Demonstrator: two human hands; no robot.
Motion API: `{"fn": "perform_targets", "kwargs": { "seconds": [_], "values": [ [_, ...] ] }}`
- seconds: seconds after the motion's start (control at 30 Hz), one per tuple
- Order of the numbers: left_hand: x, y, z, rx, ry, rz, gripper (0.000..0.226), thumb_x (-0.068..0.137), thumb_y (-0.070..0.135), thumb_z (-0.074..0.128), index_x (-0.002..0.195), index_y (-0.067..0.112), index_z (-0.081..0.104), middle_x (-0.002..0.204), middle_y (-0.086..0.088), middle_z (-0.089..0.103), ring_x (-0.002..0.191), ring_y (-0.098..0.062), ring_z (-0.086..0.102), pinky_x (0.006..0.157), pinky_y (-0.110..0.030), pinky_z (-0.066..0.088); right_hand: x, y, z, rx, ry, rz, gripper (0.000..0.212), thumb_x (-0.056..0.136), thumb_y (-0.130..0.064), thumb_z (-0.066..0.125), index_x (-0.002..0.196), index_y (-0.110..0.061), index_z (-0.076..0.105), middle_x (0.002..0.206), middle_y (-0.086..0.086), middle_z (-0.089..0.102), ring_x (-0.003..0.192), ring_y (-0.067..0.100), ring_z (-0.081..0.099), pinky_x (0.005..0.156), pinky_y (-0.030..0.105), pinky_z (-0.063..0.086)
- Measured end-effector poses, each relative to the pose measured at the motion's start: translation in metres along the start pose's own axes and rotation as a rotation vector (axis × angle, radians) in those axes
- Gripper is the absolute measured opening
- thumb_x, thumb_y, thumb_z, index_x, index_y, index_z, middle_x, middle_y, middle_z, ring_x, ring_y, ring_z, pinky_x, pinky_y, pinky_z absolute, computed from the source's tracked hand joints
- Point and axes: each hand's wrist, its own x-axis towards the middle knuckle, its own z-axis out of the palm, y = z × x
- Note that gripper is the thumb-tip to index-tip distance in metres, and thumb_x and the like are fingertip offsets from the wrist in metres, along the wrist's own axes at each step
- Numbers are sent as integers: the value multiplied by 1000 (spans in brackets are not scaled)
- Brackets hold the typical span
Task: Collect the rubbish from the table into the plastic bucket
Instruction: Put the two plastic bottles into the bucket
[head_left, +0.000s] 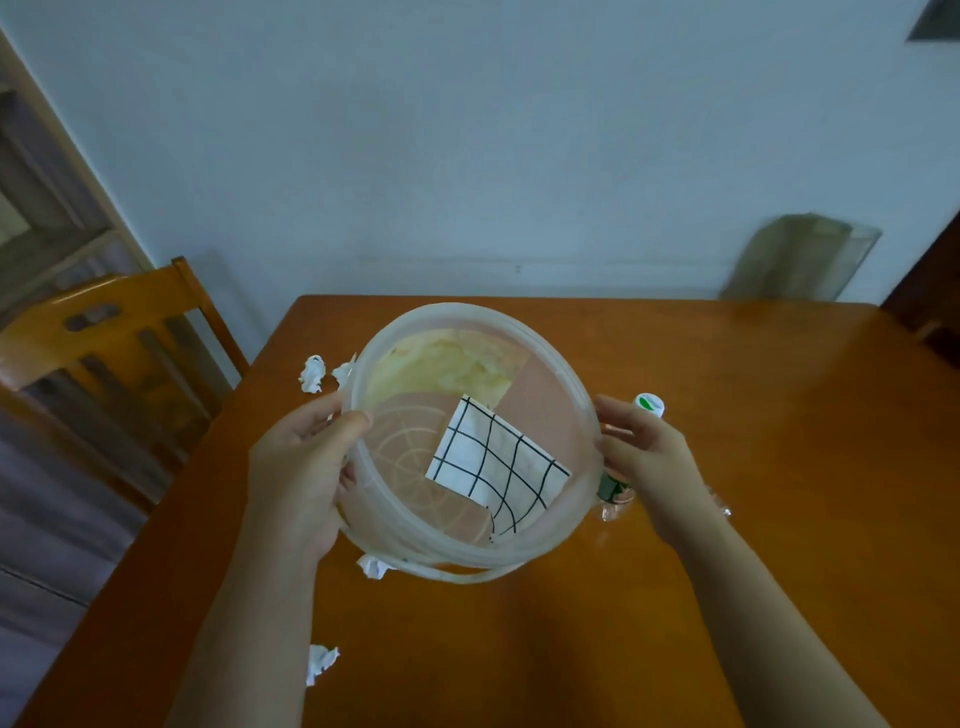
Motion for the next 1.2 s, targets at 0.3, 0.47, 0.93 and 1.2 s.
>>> {"fn": "perform_targets", "kwargs": {
  "seconds": [0.3, 0.47, 0.93, 1.2],
  "values": [
    [10, -5, 21, -40, 75, -21, 22, 74, 9, 67, 80, 31, 67, 76, -6, 62, 64, -18, 55, 57, -33, 48, 53, 9, -51, -550, 236, -262, 37, 81, -19, 62, 116, -26, 55, 114, -6, 48, 107, 13, 47, 85, 31, 43],
    [17, -9, 28, -19, 114, -19, 19, 71, 15, 72, 77, 33, 67, 78, -5, 63, 68, -21, 57, 54, -31, 48, 73, 32, -48, -608, 115, -87, 42, 81, -22, 62, 122, -22, 51, 129, 7, 44, 114, 21, 44, 87, 30, 39],
    [13, -15, 50, -10, -6, -50, 14, 73, 12, 70, 72, 25, 71, 75, -7, 65, 72, -25, 58, 65, -39, 53, 38, 8, -80, -574, 476, -236, 42, 81, -16, 63, 121, -15, 49, 119, 11, 57, 96, 10, 46, 70, 16, 38],
    [11, -19, 52, -37, -26, -25, 24, 71, 13, 72, 66, 36, 69, 71, 7, 71, 70, -20, 64, 49, -28, 52, 3, -44, -96, -221, 733, -516, 38, 80, -18, 64, 117, -15, 52, 107, 3, 54, 88, -2, 53, 70, 4, 45]
  ]
}}
